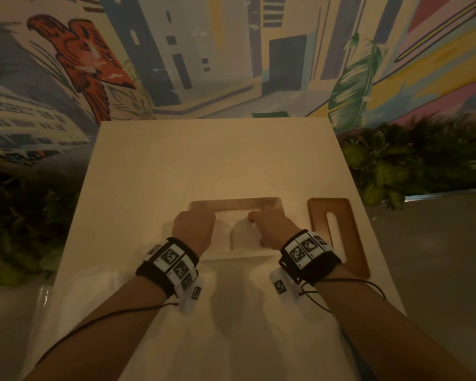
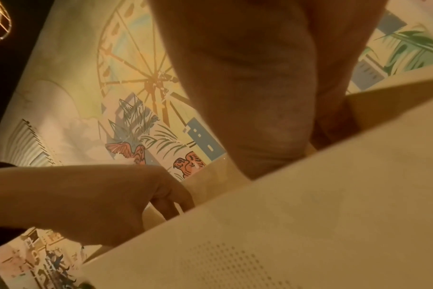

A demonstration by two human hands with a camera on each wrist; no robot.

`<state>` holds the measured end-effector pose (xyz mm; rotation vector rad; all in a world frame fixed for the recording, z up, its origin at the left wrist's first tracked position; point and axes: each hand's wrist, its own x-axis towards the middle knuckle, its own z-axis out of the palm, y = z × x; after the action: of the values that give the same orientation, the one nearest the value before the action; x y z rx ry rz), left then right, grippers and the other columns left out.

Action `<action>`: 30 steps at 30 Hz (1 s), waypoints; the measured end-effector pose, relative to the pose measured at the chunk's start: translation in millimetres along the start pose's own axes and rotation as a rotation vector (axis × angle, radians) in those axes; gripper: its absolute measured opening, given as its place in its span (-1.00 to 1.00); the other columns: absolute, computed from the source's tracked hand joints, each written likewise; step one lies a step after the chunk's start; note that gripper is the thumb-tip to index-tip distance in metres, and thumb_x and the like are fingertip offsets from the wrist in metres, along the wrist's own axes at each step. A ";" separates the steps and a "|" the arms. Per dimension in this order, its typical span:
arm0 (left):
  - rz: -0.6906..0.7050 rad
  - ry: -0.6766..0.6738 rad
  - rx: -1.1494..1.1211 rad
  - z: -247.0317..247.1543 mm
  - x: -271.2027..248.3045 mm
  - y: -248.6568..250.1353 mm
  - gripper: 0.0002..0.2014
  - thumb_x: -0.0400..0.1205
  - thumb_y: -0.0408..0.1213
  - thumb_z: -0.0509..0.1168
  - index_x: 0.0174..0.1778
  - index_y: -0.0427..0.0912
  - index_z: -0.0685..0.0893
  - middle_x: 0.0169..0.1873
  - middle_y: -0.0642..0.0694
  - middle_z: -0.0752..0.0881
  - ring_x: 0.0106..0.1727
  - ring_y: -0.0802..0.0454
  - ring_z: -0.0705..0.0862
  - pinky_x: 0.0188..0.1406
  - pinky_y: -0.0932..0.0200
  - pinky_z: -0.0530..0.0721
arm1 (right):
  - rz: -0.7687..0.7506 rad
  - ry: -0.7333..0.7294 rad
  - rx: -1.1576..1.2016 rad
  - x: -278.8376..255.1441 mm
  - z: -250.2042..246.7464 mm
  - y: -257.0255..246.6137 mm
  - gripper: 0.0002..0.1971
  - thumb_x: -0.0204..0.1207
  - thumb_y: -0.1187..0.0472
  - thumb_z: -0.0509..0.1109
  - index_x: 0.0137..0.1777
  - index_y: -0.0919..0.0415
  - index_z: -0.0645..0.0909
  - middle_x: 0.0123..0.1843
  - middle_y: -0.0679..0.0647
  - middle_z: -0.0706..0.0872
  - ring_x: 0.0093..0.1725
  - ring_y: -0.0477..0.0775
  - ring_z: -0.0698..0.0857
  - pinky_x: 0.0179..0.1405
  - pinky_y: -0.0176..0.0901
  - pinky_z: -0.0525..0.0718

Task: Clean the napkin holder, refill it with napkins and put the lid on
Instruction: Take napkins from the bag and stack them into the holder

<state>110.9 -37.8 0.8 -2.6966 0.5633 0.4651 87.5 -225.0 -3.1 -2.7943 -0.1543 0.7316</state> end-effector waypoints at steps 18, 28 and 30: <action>-0.197 0.279 -0.749 1.2 -121.2 -52.0 -0.65 0.55 0.06 0.37 0.25 0.15 0.61 0.13 0.15 0.73 0.04 0.05 0.71 0.10 0.07 0.68 | -0.209 0.311 0.352 -42.3 -9.9 -21.9 -0.69 0.47 0.03 0.50 0.19 -0.02 0.61 0.03 -0.14 0.66 -0.08 -0.15 0.63 -0.07 -0.29 0.60; -0.818 0.308 -0.953 116.7 -275.5 -52.3 -0.79 0.51 -0.23 0.47 0.02 0.11 0.74 0.09 0.08 0.77 -0.02 -0.08 0.78 -0.08 -0.01 0.67 | -0.616 0.128 0.335 -40.3 18.5 -171.7 -0.84 0.56 0.17 0.42 0.08 0.17 0.70 -0.07 -0.02 0.76 -0.21 -0.08 0.65 -0.15 -0.36 0.60; -0.862 0.217 -0.984 137.7 -288.7 -51.2 -0.76 0.56 -0.20 0.41 0.13 0.13 0.74 0.28 0.05 0.71 0.18 -0.06 0.73 0.08 -0.03 0.64 | -0.628 0.084 0.295 -26.7 31.8 -203.9 -0.81 0.58 0.17 0.37 0.13 0.19 0.68 0.02 0.05 0.75 -0.12 -0.06 0.62 -0.01 -0.17 0.63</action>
<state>-150.7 153.2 2.1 -3.4871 -1.0620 0.2073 40.7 -26.1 36.5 -2.2880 -0.7920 0.4326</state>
